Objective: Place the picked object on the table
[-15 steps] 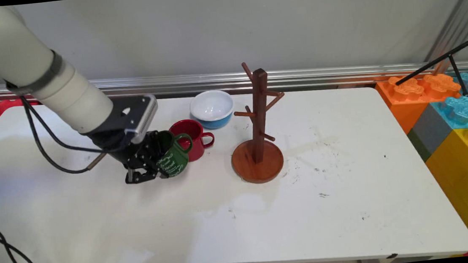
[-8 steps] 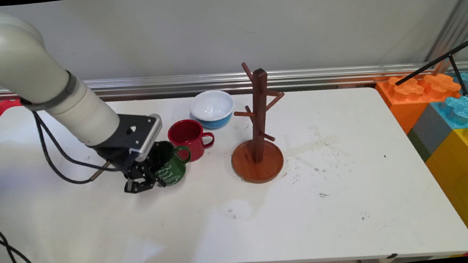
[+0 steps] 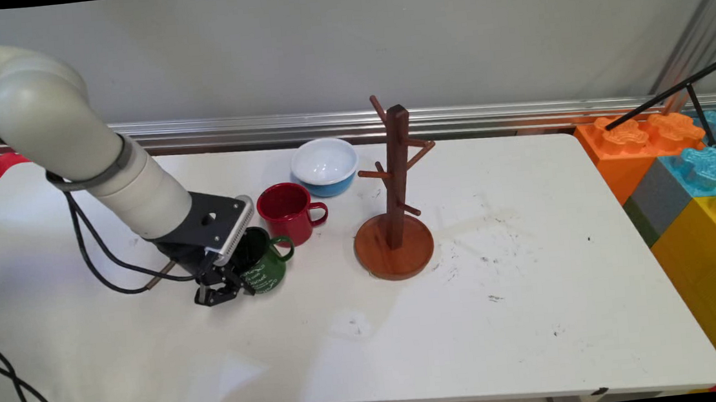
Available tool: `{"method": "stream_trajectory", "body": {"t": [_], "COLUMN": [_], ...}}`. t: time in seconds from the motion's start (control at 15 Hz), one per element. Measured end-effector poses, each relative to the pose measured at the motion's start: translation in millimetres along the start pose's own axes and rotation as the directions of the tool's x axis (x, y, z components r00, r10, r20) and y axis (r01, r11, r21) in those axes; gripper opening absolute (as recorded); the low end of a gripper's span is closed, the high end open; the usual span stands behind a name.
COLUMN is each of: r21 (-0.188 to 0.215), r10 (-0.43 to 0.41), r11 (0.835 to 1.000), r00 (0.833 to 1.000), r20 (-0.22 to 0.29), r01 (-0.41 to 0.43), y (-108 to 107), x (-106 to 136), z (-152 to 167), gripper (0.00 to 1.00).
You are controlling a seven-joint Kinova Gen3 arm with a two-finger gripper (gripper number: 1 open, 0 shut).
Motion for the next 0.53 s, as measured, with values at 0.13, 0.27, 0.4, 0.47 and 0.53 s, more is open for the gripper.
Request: {"method": "stream_trajectory", "body": {"t": [0.13, 0.27, 0.4, 0.47, 0.53], "r21": [0.002, 0.004, 0.006, 0.007, 0.007], "r10": [0.007, 0.012, 0.015, 0.017, 0.017], "r11": [1.000, 1.000, 1.000, 1.000, 1.000], "r00": [1.000, 1.000, 1.000, 1.000, 1.000], "r20": [0.001, 0.002, 0.002, 0.003, 0.004], "r01": [-0.007, -0.012, -0.015, -0.017, -0.017], "y": [0, 0, 0, 0, -1], "x": [0, -1, -1, -1, -2], "z": [5, 11, 14, 16, 18], "gripper": [0.00, 0.00, 0.00, 0.00, 0.00]}}
